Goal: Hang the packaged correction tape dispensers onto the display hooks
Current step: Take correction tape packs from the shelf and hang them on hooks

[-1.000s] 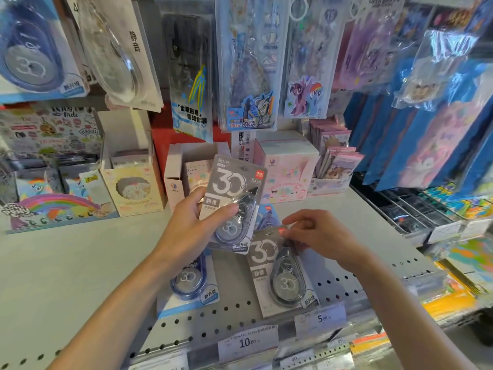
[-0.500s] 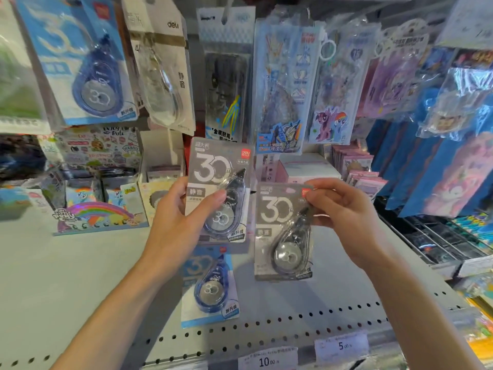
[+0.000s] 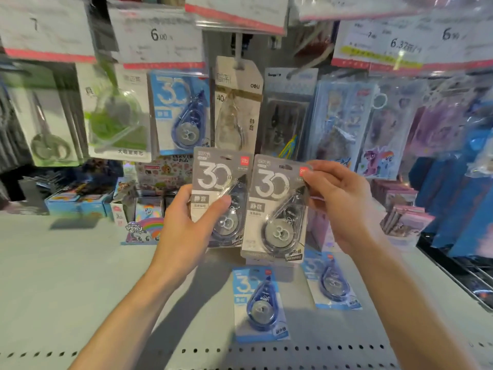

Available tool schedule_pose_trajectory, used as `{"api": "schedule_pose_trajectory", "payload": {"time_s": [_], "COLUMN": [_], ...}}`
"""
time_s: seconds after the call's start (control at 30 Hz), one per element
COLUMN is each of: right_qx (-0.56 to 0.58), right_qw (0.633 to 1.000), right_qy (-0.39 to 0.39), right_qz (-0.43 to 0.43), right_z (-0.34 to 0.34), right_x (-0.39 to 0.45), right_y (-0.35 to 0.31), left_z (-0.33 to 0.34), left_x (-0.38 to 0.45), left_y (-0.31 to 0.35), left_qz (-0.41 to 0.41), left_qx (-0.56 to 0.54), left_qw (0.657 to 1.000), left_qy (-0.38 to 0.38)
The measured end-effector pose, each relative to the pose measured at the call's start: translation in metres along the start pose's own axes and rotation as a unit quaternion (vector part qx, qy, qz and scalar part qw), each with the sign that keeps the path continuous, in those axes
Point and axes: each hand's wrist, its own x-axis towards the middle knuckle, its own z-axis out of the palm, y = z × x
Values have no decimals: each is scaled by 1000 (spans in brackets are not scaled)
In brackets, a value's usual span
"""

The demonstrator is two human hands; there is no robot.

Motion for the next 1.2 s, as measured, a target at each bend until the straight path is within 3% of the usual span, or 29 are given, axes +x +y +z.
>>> {"api": "schedule_pose_trajectory", "payload": {"time_s": [0.23, 0.37, 0.63, 0.93, 1.2], "right_qx": [0, 5, -58, -25, -5], "right_qw": [1000, 999, 977, 990, 992], "right_qy": [-14, -36, -197, -135, -122], "right_qz": [5, -2, 56, 29, -7], "right_z": [52, 67, 79, 79, 90], "right_x": [-4, -7, -43, -38, -36], "right_y": [3, -1, 5, -13, -36], "left_z": [-14, -25, -45, -76, -98], "left_x": [-5, -5, 2, 4, 3], "left_y": [8, 13, 28, 54, 75], "left_qz": [-12, -7, 50, 130, 174], "left_qx": [2, 2, -28, 18, 47], "left_qw": [1000, 1000, 995, 984, 977], "left_qy": [-18, 11, 80, 121, 110]}}
